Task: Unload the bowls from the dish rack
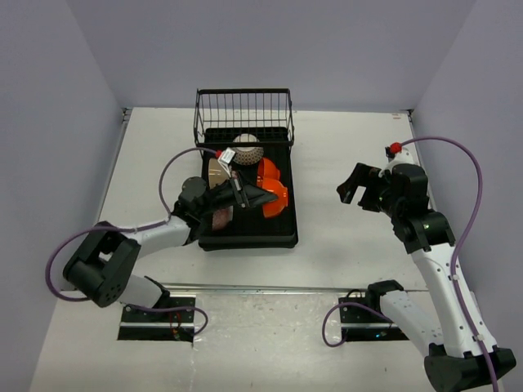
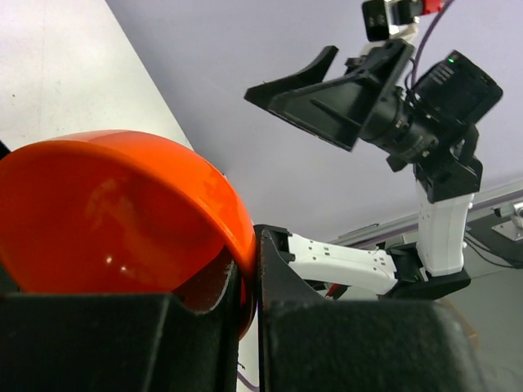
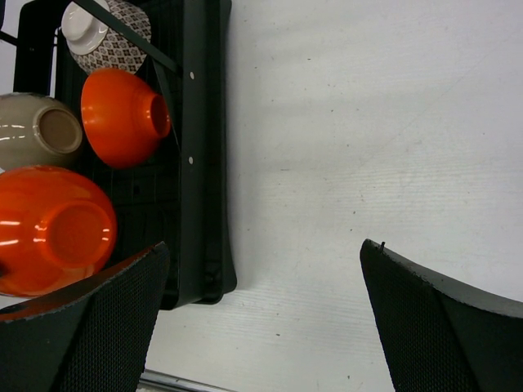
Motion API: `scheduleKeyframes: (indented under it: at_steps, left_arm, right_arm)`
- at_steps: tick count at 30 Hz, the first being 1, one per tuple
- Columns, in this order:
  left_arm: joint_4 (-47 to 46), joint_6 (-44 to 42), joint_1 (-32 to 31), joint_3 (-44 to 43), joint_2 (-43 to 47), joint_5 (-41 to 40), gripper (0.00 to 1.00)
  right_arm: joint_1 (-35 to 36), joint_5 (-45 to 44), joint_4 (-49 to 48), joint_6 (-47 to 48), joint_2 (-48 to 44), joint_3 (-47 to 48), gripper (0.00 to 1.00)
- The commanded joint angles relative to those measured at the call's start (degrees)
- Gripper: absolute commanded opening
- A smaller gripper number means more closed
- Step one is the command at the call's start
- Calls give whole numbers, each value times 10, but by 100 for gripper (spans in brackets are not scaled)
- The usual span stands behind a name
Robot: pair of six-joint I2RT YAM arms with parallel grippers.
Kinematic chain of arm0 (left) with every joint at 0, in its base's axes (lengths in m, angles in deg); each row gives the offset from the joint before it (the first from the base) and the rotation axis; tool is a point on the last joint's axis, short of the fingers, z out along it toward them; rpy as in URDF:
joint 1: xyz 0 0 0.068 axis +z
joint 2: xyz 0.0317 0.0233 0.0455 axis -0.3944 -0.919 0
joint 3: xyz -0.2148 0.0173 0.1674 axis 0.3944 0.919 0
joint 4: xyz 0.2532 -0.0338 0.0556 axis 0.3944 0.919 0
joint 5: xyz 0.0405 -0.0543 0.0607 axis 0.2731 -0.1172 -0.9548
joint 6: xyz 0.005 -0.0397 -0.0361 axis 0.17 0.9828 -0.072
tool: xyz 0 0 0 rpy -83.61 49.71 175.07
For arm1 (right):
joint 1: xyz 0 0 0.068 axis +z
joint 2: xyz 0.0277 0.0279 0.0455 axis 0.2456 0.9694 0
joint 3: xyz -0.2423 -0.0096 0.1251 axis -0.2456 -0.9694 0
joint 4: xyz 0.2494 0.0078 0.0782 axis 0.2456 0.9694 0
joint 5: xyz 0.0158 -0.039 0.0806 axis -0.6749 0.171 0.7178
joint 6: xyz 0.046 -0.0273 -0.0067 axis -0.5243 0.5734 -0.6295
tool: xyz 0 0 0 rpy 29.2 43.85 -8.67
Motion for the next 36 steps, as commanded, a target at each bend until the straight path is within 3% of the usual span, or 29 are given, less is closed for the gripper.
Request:
scheduleKeyframes:
  at_steps: [1,6,9,10,12,14,15,18,24,31,36]
  left_arm:
    - [109,-71,4,-22,97,1,0]
    - [342,-175,11,-62,201,-50,0]
    - [540,-248,14,-111,275,-145,0]
    - [647,-280,14,-142,303,-204,0]
    - [754,-317,16,-167,339,-281,0]
    - [822,-331,21,-196,359,-341,0]
    - [887,-337,22,-204,374,-417,0]
    - [1014,-329,47,-246,374,-542,0]
    - [1097,-351,168,-280,329,-618,0]
    - [1020,-399,290,-283,193,-599,0]
    - [984,-432,365,-349,58,-590,0]
  right_arm:
    - [2,-15,-12,8,5,17,99]
    - [2,-9,-13,7,15,23,99]
    - [2,-6,-13,3,18,23,99]
    - [2,-6,-13,2,19,22,99]
    - [2,0,-13,0,20,21,99]
    - [2,6,-14,-2,22,20,99]
    - [2,8,-15,-3,24,20,99]
    - [3,17,-15,-8,31,23,99]
    - [6,35,-17,-16,40,26,99]
    - [15,38,-12,-20,44,32,99]
    - [22,38,-4,-16,51,46,99]
